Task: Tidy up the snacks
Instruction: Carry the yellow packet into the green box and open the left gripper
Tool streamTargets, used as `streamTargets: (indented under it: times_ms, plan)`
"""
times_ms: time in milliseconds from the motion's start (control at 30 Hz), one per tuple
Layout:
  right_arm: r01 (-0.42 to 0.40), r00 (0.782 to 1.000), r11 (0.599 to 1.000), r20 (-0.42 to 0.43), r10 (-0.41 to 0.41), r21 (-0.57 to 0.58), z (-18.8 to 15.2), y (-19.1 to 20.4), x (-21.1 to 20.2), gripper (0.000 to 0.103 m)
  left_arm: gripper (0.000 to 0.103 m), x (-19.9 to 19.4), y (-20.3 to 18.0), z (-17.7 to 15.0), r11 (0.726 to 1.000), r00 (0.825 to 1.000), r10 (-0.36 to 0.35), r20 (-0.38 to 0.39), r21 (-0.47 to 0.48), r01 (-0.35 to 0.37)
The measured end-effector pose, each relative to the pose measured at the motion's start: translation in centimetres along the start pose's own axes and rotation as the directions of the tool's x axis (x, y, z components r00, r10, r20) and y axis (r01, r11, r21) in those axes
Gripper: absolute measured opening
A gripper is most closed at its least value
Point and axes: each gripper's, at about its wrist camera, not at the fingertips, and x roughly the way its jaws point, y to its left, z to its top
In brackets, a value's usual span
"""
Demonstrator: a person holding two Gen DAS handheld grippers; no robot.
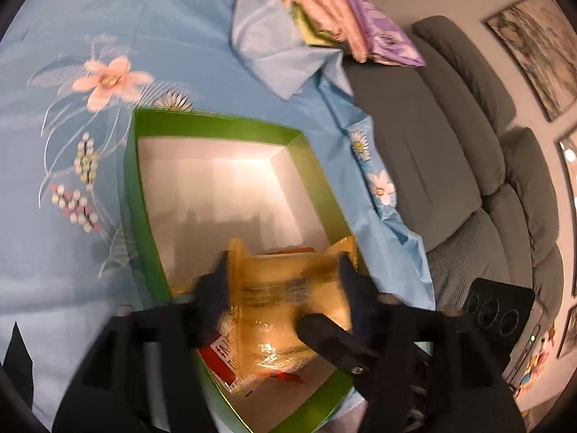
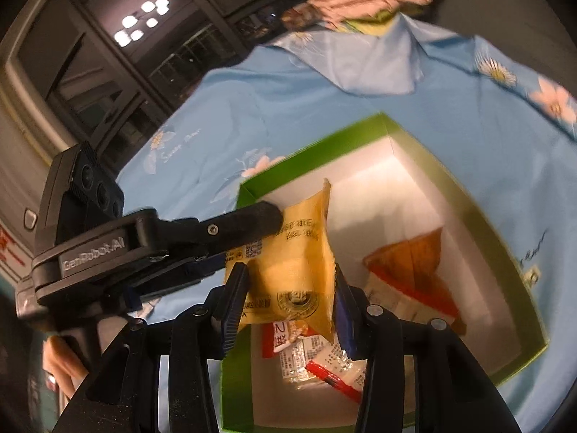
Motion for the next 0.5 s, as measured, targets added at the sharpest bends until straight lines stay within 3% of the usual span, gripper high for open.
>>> streamTargets:
  times_ms: [33,133,200,300,400,500]
  plan:
    - [0.026,1.000,1.000,-0.017,-0.026,0.001,-0.1,0.1,0.3,0.051,0.085,-0.1,0.1,-0.2,1.000,1.000,0.010,0.011,-0.013,-0.010]
    - [0.049,0.997,0.999,-0.052,-0.049,0.000,-0.5,0.8,0.3,0.085,0.103,-1.7,-0.8,-0.8,0.999,0.997,0.041,0.059,0.019,-0.042]
    - [0.012,0.999,1.000,-0.043,-0.013,-0.018,-0.8,1.8,-0.6,0.088,0.103,-4.1,-2.0,-1.3,0.991,0.986,0.088,0.143,0.090,-0.102]
    - [0.029,1.000,0.997,-0.008,-0.029,-0.065,-1.2,3.5,-2.2,0.093,0.103,-7.2,-3.0,-2.0,0.976,0.969,0.115,0.221,0.156,-0.151]
    - [0.065,0.998,0.991,0.017,-0.064,-0.116,-1.8,5.9,-3.5,0.100,0.103,-10.5,-2.3,-2.9,0.973,0.954,0.133,0.269,0.149,-0.177]
    - [0.033,0.999,0.988,-0.003,-0.034,-0.151,-2.8,8.4,-3.8,0.103,0.103,-14.1,-0.8,-4.3,0.958,0.923,0.185,0.338,0.148,-0.246]
